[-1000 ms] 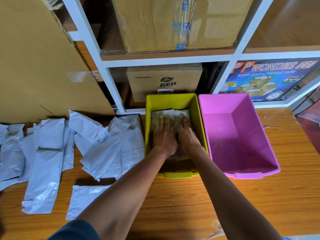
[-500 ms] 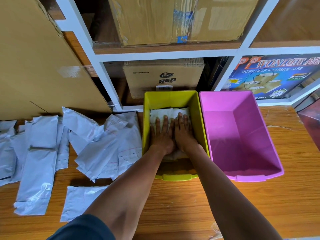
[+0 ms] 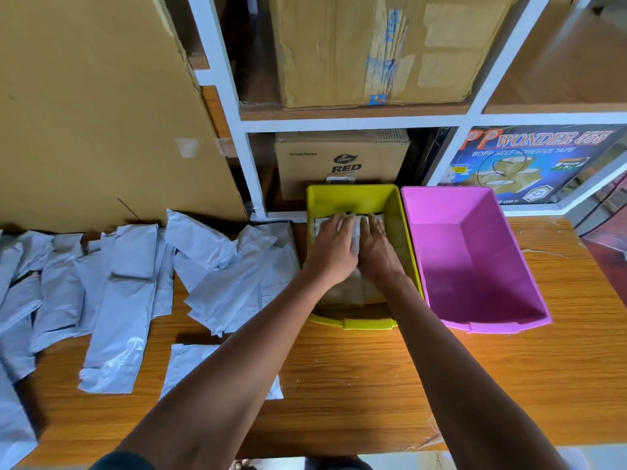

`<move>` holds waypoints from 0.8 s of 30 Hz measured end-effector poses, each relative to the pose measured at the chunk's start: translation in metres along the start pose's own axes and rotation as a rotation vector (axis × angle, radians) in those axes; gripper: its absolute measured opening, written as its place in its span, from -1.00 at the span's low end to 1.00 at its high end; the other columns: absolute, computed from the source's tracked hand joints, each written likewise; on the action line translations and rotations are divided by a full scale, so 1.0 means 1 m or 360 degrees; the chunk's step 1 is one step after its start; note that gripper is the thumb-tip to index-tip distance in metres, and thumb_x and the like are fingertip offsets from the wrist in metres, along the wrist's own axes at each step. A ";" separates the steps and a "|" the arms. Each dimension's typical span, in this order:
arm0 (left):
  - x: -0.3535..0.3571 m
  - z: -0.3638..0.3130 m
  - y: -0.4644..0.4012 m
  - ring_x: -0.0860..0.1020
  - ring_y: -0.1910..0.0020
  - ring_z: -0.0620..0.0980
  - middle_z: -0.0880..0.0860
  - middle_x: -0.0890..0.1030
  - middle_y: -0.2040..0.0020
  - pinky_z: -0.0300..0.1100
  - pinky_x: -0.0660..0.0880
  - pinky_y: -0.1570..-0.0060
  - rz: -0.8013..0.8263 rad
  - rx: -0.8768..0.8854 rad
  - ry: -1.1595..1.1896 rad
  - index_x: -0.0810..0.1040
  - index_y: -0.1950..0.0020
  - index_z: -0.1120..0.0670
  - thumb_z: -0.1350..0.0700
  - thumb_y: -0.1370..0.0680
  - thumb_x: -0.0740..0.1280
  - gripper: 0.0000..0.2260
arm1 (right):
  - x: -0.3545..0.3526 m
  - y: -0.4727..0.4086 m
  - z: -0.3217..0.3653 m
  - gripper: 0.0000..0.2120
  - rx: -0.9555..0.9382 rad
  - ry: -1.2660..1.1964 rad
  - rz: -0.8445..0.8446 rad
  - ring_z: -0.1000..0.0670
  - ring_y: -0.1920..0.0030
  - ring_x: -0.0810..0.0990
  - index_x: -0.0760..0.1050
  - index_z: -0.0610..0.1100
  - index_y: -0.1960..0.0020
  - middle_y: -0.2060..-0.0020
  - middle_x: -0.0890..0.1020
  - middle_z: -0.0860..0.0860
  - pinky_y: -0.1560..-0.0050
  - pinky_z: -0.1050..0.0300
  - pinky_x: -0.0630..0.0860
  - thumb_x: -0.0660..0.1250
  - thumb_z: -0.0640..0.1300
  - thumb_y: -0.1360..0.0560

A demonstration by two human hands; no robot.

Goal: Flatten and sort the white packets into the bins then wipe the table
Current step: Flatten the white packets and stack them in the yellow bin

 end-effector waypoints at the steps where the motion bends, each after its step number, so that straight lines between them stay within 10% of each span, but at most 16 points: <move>1: -0.014 0.000 0.007 0.42 -0.43 0.20 0.18 0.44 -0.45 0.07 0.44 -0.41 -0.0075 0.0052 0.0008 0.43 -0.53 0.14 0.22 -0.65 0.25 -0.57 | -0.013 0.006 0.013 -0.34 -0.0010 -0.0077 -0.0083 -0.28 -0.65 0.03 0.05 -0.37 -0.63 -0.61 0.14 -0.35 -0.65 -0.07 0.05 0.24 -0.38 -0.61; 6: -0.075 0.022 0.049 0.48 -0.30 0.16 0.11 0.52 -0.29 0.10 0.56 -0.16 -0.0294 0.0166 -0.0035 0.54 -0.36 0.11 0.23 -0.61 0.27 -0.68 | -0.059 0.042 0.075 -0.57 -0.0076 -0.0199 -0.0509 -0.36 -0.30 0.48 0.41 -0.34 -0.38 -0.26 0.53 -0.33 -0.19 -0.18 0.49 0.20 -0.43 -0.51; 15: -0.127 0.131 0.165 0.43 -0.33 0.14 0.13 0.53 -0.30 0.11 0.54 -0.16 -0.0242 0.0044 -0.0182 0.54 -0.38 0.13 0.24 -0.58 0.34 -0.65 | -0.041 0.125 0.200 -0.69 -0.0329 -0.0212 -0.0900 -0.30 -0.05 0.47 0.49 -0.26 -0.17 -0.06 0.53 -0.24 0.09 -0.17 0.47 0.22 -0.40 -0.45; 24: -0.133 0.236 0.272 0.49 -0.32 0.16 0.09 0.48 -0.36 0.02 0.50 -0.10 0.0088 -0.0186 -0.0240 0.50 -0.38 0.07 0.21 -0.62 0.31 -0.68 | 0.119 0.194 0.289 -0.49 -0.0493 0.0017 -0.0204 -0.24 -0.29 0.54 0.49 -0.16 -0.37 -0.31 0.54 -0.18 -0.23 -0.16 0.54 0.51 -0.03 -0.49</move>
Point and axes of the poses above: each hand's wrist, its own y-axis away from the middle knuckle, its own x-axis out of the palm, z = x × y, the point moved 10 cm from there along -y, towards the middle knuckle
